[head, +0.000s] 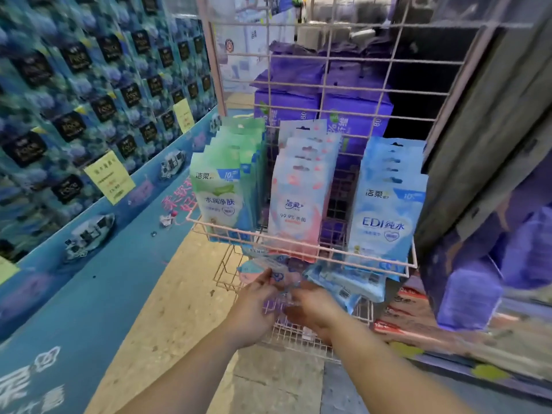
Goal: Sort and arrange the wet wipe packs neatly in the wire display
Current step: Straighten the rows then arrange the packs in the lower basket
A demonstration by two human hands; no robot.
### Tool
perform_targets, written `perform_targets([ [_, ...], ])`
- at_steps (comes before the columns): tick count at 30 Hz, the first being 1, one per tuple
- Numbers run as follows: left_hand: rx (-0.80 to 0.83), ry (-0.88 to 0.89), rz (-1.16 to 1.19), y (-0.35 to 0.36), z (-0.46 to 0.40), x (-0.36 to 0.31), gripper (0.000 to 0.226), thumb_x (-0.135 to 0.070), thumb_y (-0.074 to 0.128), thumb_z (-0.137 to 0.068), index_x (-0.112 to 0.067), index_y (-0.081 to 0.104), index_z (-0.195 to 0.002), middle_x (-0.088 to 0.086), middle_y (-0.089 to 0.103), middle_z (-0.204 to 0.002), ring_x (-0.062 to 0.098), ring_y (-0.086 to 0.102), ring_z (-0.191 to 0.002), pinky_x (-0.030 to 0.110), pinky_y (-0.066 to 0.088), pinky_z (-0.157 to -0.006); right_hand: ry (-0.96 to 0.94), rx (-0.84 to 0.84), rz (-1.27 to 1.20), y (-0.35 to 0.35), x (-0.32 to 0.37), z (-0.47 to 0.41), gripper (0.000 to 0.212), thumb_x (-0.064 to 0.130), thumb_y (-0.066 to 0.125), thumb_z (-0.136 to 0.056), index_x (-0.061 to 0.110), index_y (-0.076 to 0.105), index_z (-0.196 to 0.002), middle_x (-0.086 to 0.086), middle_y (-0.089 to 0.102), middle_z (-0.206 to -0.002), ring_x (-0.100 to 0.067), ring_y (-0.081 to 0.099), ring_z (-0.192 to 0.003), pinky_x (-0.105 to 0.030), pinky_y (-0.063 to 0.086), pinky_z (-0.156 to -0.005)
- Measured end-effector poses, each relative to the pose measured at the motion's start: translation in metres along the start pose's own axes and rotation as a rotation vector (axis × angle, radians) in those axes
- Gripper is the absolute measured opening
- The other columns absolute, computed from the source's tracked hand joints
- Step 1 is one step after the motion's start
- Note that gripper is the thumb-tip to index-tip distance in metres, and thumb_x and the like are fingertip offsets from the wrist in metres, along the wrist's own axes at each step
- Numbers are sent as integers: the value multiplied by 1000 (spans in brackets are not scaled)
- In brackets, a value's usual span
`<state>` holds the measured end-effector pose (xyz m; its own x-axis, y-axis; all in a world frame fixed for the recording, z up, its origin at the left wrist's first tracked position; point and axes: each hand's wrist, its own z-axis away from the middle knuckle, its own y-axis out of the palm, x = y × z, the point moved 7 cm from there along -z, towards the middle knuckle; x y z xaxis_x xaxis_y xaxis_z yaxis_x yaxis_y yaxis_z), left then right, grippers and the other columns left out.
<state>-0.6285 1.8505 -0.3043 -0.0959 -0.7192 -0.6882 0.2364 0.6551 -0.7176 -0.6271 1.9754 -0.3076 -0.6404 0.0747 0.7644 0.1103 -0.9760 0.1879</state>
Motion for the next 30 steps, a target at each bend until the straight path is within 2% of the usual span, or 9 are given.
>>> perform_targets([
  [4, 180, 142, -20, 6, -3, 7, 44, -40, 60, -81, -35, 60, -125, -12, 42, -145, 4, 33, -136, 23, 25, -113, 22, -214, -34, 3, 5, -26, 19, 28, 52, -95, 12, 61, -88, -7, 65, -68, -21, 58, -57, -29, 51, -50],
  [7, 207, 126, 45, -15, -9, 27, 28, -25, 63, -87, -27, 68, -115, -18, 60, -118, 1, 53, -116, 11, 37, -97, 35, -413, 224, 4, 11, -35, 32, 33, 55, -93, 4, 58, -107, -13, 66, -84, -20, 60, -58, -25, 48, -49],
  [11, -72, -86, -5, -64, -27, 68, 41, -25, 64, -84, -25, 60, -125, -2, 61, -125, 17, 57, -115, 28, 43, -96, 21, -517, 705, 14, 14, -48, 65, 47, 56, -87, 12, 38, -139, -7, 54, -134, -23, 57, -116, -28, 48, -89],
  [15, 165, -143, -292, -38, -37, 75, 67, -42, 51, -87, -35, 23, -147, -4, 57, -137, 21, 50, -128, 47, 15, -117, -38, -591, 850, 17, 15, -41, 58, 52, 51, -88, 19, 43, -135, -9, 60, -127, -23, 63, -93, -26, 49, -80],
  [19, -41, -116, -336, -38, -36, 56, 60, -39, 51, -86, -31, 35, -143, -5, 62, -130, 19, 55, -122, 48, 12, -116, -167, -624, 825, 15, 20, -26, 52, 49, 49, -92, 22, 45, -136, -7, 58, -132, -26, 61, -108, -25, 49, -83],
  [23, -196, -137, 230, -44, -29, 51, 38, -55, 54, -83, -40, 55, -117, 1, 68, -95, 28, 64, -96, 41, 51, -88, -312, -566, 408, 11, 13, -13, 36, 28, 54, -94, 23, 52, -129, -5, 64, -124, -15, 66, -74, -8, 45, -56],
  [26, -312, -206, 474, -46, -35, 46, 30, -71, 55, -67, -45, 51, -81, 15, 64, -99, 34, 65, -83, 47, 56, -75, -456, -510, 332, 19, 9, -2, 39, 31, 65, -84, 24, 58, -122, 3, 69, -105, -16, 68, -85, -25, 53, -75],
  [28, -366, -299, 679, -47, -37, 44, 32, -51, 73, -69, -33, 48, -76, 20, 65, -100, 31, 65, -68, 44, 56, -60, -474, -417, 375, 23, 6, 2, 51, 33, 68, -81, 26, 54, -130, 5, 65, -112, -4, 62, -81, -21, 50, -77],
  [30, -345, -362, 783, -44, -43, 47, 36, -22, 81, -72, -24, 45, -75, 15, 64, -92, 25, 65, -54, 36, 54, -49, -508, -453, 500, 6, 7, 11, 46, 29, 68, -82, 25, 57, -127, 2, 62, -122, -9, 59, -93, -25, 49, -86],
])
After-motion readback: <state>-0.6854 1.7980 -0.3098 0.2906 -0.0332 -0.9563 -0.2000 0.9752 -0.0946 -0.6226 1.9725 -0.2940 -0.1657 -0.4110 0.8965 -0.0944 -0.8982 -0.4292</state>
